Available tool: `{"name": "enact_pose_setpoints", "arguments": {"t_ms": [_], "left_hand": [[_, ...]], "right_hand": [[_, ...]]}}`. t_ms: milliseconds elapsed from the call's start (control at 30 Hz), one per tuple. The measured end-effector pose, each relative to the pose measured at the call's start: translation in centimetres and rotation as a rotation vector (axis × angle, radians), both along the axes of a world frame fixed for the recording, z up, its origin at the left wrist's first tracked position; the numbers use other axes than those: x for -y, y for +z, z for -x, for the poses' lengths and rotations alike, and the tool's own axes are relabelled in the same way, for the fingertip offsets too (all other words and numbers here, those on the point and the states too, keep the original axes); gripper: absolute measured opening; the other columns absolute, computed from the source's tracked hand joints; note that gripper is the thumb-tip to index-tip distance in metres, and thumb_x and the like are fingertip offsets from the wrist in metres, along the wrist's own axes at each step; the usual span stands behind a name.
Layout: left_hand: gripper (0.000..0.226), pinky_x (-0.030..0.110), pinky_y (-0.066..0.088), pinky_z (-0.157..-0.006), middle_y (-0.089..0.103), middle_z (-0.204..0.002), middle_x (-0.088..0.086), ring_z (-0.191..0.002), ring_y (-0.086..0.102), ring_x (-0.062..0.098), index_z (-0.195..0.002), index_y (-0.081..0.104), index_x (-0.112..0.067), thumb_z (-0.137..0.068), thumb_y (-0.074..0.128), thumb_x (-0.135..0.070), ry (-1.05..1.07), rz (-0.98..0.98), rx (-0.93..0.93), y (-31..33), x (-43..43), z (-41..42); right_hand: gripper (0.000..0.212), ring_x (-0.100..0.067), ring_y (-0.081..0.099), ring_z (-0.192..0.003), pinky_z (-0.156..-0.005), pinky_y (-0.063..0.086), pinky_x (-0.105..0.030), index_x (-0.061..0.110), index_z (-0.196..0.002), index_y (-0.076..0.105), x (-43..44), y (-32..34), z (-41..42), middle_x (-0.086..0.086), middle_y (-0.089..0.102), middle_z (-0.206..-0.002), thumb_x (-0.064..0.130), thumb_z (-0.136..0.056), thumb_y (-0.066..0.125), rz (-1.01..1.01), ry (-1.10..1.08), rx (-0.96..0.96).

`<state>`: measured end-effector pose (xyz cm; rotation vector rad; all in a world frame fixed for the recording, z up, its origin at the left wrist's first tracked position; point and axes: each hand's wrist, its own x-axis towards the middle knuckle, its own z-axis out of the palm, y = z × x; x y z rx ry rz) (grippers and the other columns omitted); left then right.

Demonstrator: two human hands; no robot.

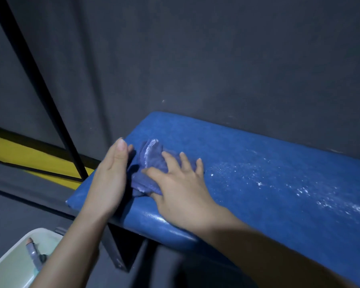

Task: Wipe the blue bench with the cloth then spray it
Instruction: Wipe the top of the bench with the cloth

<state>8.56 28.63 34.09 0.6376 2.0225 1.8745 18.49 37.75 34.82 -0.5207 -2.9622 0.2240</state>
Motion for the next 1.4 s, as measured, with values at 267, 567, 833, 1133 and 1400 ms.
{"name": "enact_pose_setpoints", "arguments": {"t_ms": [267, 567, 833, 1133, 1400], "left_hand": [[0.049, 0.039, 0.014, -0.120, 0.047, -0.145, -0.004, -0.139, 0.034, 0.022, -0.142, 0.042, -0.023, -0.096, 0.040, -0.040, 0.023, 0.492, -0.377, -0.6, -0.3, -0.4], [0.056, 0.035, 0.008, -0.118, 0.039, -0.151, -0.003, -0.145, 0.027, 0.016, -0.136, 0.051, -0.017, -0.096, 0.021, -0.043, -0.090, 0.730, -0.839, -1.9, -1.7, -5.3], [0.065, 0.038, 0.019, -0.117, 0.043, -0.148, 0.002, -0.141, 0.035, 0.018, -0.136, 0.052, -0.012, -0.089, 0.013, -0.038, -0.156, 0.811, -0.859, -1.2, -1.8, -6.4], [0.048, 0.056, 0.054, -0.072, 0.075, -0.100, 0.020, -0.091, 0.072, 0.036, -0.090, 0.076, 0.004, -0.077, 0.037, -0.021, -0.159, 0.802, -1.033, -0.6, -4.6, -10.1], [0.064, 0.050, 0.057, -0.062, 0.074, -0.097, 0.024, -0.087, 0.072, 0.038, -0.088, 0.075, 0.008, -0.099, 0.018, -0.017, -0.256, 0.800, -1.092, -2.6, -6.8, -12.4]], "right_hand": [[0.050, -0.023, 0.004, -0.147, -0.116, -0.002, -0.051, 0.045, -0.135, 0.032, -3.6, -0.4, -6.4, 0.008, 0.010, -0.159, 0.027, -0.090, 0.043, 0.046, -0.241, -0.025], [0.042, -0.032, 0.006, -0.146, -0.116, 0.008, -0.055, 0.041, -0.136, 0.031, -7.4, 0.1, -11.6, 0.001, 0.011, -0.160, 0.047, -0.095, 0.035, 0.004, -0.712, 0.031], [0.044, -0.026, -0.003, -0.147, -0.116, -0.007, -0.050, 0.047, -0.137, 0.027, -3.9, -0.7, -7.7, 0.006, 0.004, -0.160, 0.043, -0.094, 0.037, 0.017, -0.411, -0.033], [0.051, -0.033, -0.004, -0.146, -0.115, -0.007, -0.054, 0.039, -0.142, 0.025, -7.1, -0.9, -10.0, 0.003, -0.002, -0.161, 0.046, -0.093, 0.038, -0.041, -0.565, -0.001], [0.049, -0.030, 0.010, -0.146, -0.117, 0.007, -0.053, 0.036, -0.141, 0.030, -13.7, -0.6, -10.5, 0.006, 0.007, -0.161, 0.038, -0.094, 0.043, -0.017, -0.597, 0.000]]}}
